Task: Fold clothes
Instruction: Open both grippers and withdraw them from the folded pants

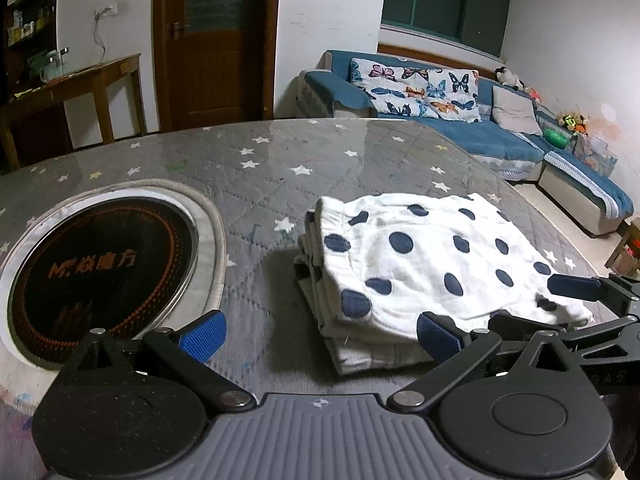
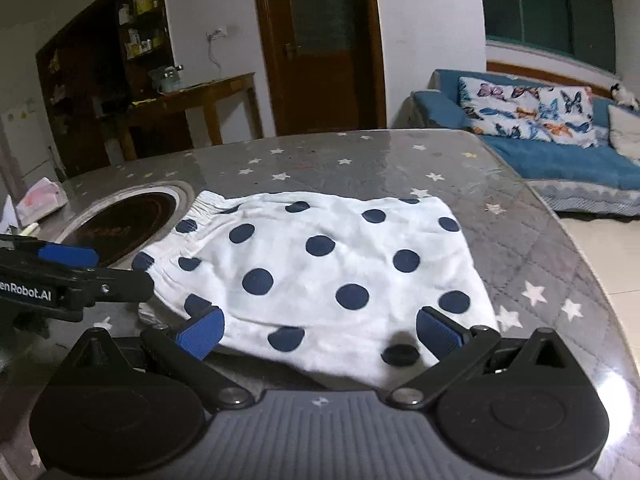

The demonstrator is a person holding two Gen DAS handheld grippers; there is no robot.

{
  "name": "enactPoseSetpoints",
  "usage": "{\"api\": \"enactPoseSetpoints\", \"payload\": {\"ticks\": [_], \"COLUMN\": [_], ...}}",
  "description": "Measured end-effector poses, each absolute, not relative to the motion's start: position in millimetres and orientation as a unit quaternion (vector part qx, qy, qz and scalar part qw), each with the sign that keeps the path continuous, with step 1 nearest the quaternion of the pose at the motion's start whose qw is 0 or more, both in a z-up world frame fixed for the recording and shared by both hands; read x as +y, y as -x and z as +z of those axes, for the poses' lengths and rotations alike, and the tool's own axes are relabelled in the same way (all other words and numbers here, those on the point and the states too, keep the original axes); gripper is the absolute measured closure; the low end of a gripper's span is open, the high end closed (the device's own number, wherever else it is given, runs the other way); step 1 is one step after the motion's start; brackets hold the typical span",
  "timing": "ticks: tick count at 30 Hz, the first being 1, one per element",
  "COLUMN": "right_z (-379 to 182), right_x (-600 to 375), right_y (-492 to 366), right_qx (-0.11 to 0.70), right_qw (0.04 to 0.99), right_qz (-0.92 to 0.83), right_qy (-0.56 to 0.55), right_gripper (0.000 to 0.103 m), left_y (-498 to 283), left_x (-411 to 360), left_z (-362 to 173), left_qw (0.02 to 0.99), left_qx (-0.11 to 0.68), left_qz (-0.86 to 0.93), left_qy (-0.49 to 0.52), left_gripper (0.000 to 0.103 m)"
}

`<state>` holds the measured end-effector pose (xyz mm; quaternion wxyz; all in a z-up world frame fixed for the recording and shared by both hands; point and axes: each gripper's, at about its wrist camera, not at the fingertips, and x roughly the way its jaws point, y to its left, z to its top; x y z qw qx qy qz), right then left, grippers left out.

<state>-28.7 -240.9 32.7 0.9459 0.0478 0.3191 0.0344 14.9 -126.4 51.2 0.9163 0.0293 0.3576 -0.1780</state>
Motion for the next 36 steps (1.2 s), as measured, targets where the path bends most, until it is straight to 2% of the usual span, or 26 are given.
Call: {"api": "enactPoseSetpoints", "payload": {"ticks": [36], "right_z": [25], "right_x": [-211], "right_y": [85], "right_qx": [0.317], "right_qw": [0.944], "right_qz": [-0.045], "right_qy": [-0.076], "right_gripper": [0.000], "left_y": [43], "left_x": [-121], "left_z": [56], "left_qw": [0.919], "left_qx": [0.335], "left_qz": [-0.200], "left_qy": [-0.047], "left_gripper": [0.000]}}
